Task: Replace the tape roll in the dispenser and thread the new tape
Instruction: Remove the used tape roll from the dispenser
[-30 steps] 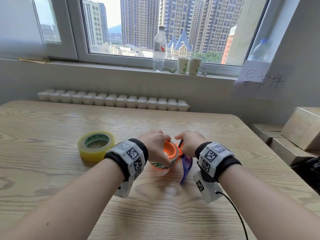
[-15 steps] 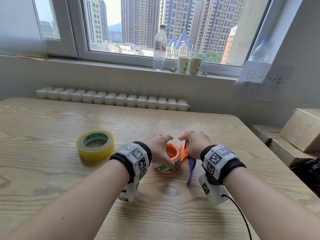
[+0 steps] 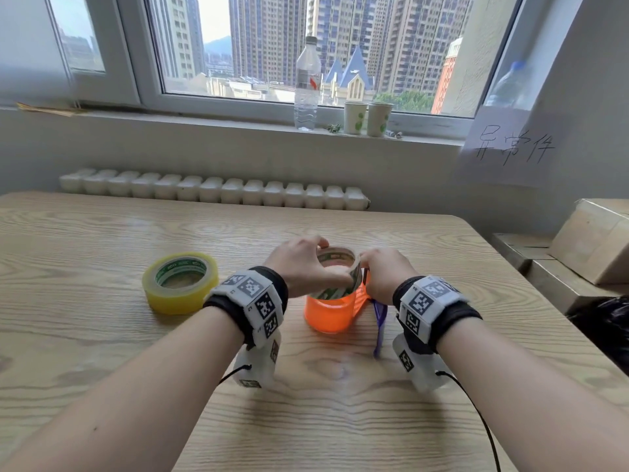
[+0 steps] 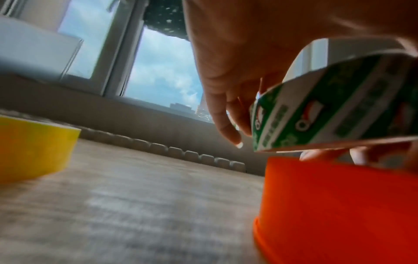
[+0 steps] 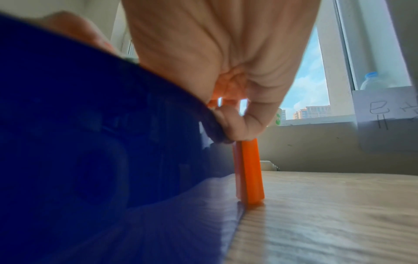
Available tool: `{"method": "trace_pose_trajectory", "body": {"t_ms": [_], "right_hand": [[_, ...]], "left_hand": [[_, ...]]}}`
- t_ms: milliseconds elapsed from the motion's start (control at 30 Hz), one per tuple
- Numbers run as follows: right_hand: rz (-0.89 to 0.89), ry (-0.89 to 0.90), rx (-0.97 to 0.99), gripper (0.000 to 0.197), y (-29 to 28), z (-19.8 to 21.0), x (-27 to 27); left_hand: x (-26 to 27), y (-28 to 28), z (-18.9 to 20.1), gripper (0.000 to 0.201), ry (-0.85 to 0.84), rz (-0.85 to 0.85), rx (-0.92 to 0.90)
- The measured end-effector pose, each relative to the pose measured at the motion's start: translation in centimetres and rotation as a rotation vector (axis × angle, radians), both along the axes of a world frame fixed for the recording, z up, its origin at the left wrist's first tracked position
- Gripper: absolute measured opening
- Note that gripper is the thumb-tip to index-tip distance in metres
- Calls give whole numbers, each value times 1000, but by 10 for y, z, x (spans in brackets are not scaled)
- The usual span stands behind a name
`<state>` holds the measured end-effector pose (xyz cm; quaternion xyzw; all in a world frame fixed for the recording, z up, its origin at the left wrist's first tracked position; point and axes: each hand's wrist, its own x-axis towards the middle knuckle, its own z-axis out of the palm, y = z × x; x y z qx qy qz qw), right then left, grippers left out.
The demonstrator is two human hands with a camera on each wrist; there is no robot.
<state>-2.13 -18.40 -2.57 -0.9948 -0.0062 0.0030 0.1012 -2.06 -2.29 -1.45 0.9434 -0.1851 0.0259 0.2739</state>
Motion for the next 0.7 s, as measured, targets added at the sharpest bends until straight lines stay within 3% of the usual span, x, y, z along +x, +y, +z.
{"method": "trace_pose_trajectory", "body": {"t_ms": [133, 233, 433, 700], "right_hand": [[-13, 6, -21, 50, -1, 6, -1], [-34, 32, -33, 47, 0, 23, 1], [-28, -74, -11, 42, 32, 52, 24], [26, 5, 40, 43, 76, 42, 38]], "left_hand": [[9, 4, 11, 87, -61, -3, 137], [21, 15, 10, 90, -58, 89, 158], [42, 42, 4, 82, 54, 202, 262], [54, 53, -20, 80, 181, 201, 344]]}}
